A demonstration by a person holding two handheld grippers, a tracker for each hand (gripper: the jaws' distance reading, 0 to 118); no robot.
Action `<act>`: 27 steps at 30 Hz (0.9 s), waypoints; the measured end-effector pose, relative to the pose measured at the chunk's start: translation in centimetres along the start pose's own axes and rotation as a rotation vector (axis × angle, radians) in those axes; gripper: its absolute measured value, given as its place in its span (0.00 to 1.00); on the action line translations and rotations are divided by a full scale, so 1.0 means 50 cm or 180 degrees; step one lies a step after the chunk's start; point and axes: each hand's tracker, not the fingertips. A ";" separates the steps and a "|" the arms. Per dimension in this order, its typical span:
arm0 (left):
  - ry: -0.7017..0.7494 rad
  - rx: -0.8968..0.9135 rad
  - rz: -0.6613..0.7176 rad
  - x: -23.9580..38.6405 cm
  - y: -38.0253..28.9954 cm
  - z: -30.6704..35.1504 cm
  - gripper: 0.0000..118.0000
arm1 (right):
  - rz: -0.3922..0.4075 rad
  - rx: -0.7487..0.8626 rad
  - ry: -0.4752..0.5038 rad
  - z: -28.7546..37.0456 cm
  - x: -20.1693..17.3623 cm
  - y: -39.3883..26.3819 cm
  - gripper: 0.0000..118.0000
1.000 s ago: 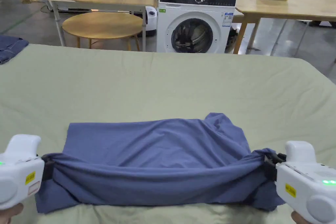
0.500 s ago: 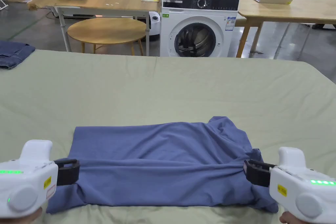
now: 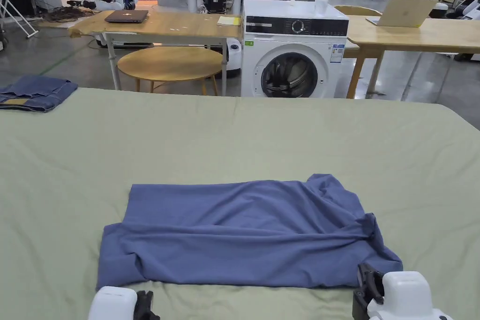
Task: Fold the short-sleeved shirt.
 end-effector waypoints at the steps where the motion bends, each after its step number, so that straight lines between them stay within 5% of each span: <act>1: 0.0072 -0.0001 0.0023 -0.007 -0.006 0.000 0.03 | -0.0088 -0.0037 -0.0026 0.002 0.000 -0.003 0.00; 9: 0.0392 -0.0203 0.0285 -0.114 0.005 -0.067 0.07 | -0.0131 -0.0110 -0.0108 -0.007 0.024 -0.015 0.00; 12: 0.0687 -0.0379 0.0120 -0.151 0.021 -0.129 0.86 | -0.0179 -0.0194 -0.0128 -0.023 0.034 -0.021 0.00; 13: 0.0696 -0.0454 0.0175 -0.168 0.029 -0.155 0.97 | -0.0183 -0.0224 -0.0135 -0.028 0.038 -0.023 0.00; 21: 0.0770 -0.0829 0.0124 -0.201 0.067 -0.307 0.96 | -0.0211 -0.0417 -0.0297 -0.070 0.077 -0.027 0.00; 22: 0.0674 -0.0958 0.0129 -0.202 0.065 -0.323 0.88 | -0.0219 -0.0464 -0.0345 -0.077 0.089 -0.029 0.00; 24: 0.0571 -0.0985 0.0060 -0.194 0.063 -0.334 0.44 | -0.0222 -0.0554 -0.0477 -0.091 0.110 -0.030 0.00; 27: 0.0472 -0.0953 -0.0204 -0.156 0.075 -0.304 0.19 | -0.0218 -0.0712 -0.0643 -0.136 0.159 -0.040 0.02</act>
